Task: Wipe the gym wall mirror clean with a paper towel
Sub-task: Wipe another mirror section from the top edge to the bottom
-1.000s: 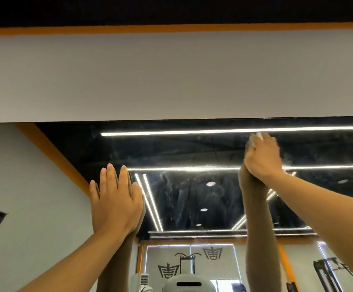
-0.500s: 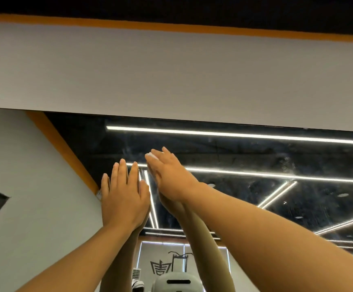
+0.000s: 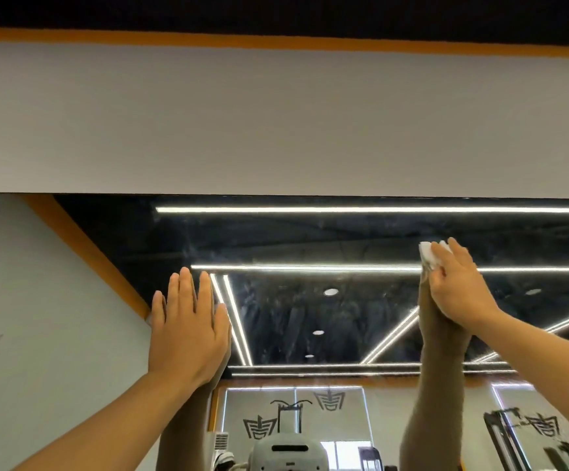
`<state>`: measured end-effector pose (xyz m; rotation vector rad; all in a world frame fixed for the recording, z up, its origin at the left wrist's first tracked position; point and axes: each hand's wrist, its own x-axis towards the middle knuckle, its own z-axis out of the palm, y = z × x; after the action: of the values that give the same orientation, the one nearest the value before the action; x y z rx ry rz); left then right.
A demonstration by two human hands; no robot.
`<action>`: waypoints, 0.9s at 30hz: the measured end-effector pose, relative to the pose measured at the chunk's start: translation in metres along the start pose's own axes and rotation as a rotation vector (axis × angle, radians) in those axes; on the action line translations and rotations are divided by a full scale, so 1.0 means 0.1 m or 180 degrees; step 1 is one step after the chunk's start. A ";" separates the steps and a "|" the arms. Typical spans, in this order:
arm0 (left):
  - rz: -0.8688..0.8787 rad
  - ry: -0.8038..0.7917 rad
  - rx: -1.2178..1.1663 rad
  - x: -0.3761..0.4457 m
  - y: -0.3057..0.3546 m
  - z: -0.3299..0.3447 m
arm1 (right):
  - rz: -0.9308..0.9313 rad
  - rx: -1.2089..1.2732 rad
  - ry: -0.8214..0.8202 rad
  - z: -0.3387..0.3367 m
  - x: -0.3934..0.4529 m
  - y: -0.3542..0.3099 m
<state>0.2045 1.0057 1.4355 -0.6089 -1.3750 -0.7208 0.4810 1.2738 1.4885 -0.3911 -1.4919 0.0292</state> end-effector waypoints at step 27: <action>0.0083 -0.0127 -0.0334 -0.77 -0.30 -0.16 | -0.2154 -0.0187 -0.0611 0.83 -0.90 -1.55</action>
<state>0.1883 0.9822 1.3568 -0.7262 -1.3698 -0.7670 0.3579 1.1251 1.4461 0.0882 -1.7532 -0.5268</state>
